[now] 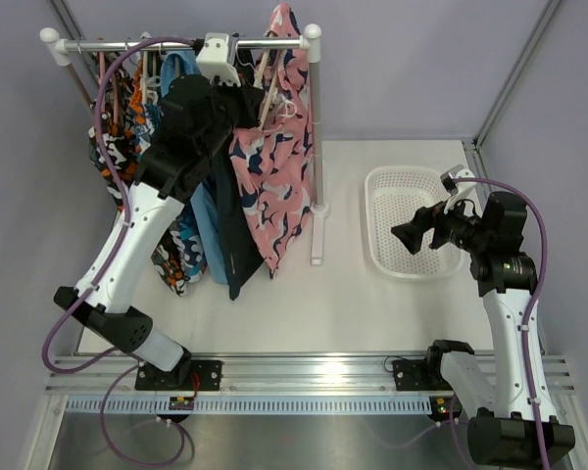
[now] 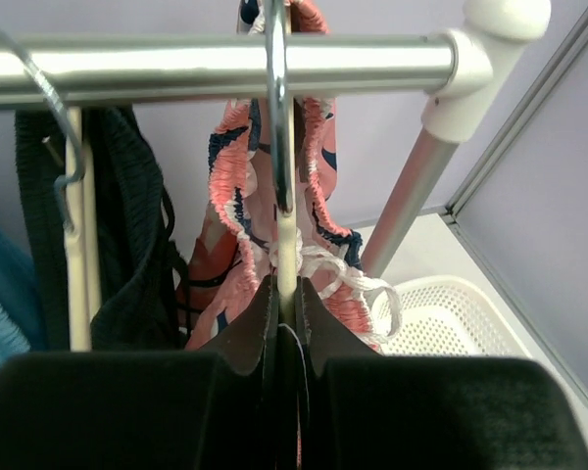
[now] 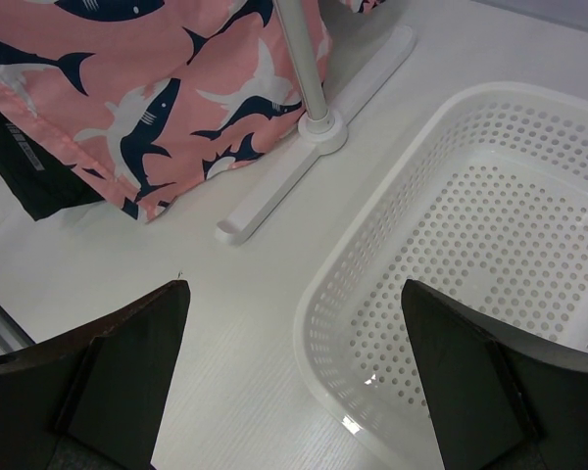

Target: Remove the shorts from the hanger

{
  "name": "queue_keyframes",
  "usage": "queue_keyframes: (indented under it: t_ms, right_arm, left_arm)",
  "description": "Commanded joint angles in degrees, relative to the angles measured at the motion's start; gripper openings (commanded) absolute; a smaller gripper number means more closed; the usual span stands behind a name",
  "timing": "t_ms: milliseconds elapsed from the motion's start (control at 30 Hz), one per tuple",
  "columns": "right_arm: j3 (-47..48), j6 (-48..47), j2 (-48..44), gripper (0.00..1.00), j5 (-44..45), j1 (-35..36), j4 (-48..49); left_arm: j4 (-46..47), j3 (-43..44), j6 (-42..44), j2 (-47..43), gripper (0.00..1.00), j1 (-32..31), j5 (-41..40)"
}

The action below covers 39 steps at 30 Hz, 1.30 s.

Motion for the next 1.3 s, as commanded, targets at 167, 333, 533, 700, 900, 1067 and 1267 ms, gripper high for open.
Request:
queue_keyframes:
  t_ms: [167, 333, 533, 700, 900, 1067, 1267]
  right_arm:
    - [2.5, -1.12, 0.18, 0.99, -0.02, 0.69, -0.65]
    - [2.59, -1.65, 0.44, 0.99, -1.6, 0.77, -1.18]
    - [2.41, -2.26, 0.53, 0.99, -4.14, 0.86, -1.62]
    - [2.32, -4.46, 0.01, 0.99, -8.26, 0.86, -2.67]
    - [1.89, -11.31, -1.75, 0.99, -17.66, 0.86, -6.01]
    - [1.62, -17.81, -3.68, 0.97, -23.74, 0.86, -8.83]
    - [9.84, -31.4, -4.22, 0.98, -28.13, 0.86, -18.03]
  left_arm:
    - [4.31, -8.68, -0.84, -8.89, 0.0, 0.25, 1.97]
    - [-0.87, -10.8, -2.16, -11.8, 0.0, 0.25, 1.89]
    - [-7.55, -12.11, -2.51, -14.34, 0.0, 0.25, 2.58]
    - [-9.94, -15.36, -1.29, -17.77, 0.0, 0.25, 3.99]
    - [-13.09, -17.83, 2.04, -22.78, 0.0, 0.25, 9.52]
    - [-13.09, -23.27, 3.72, -28.93, 0.0, 0.25, 15.41]
    - [-14.5, -29.5, 5.39, -34.65, 0.0, 0.25, 27.01]
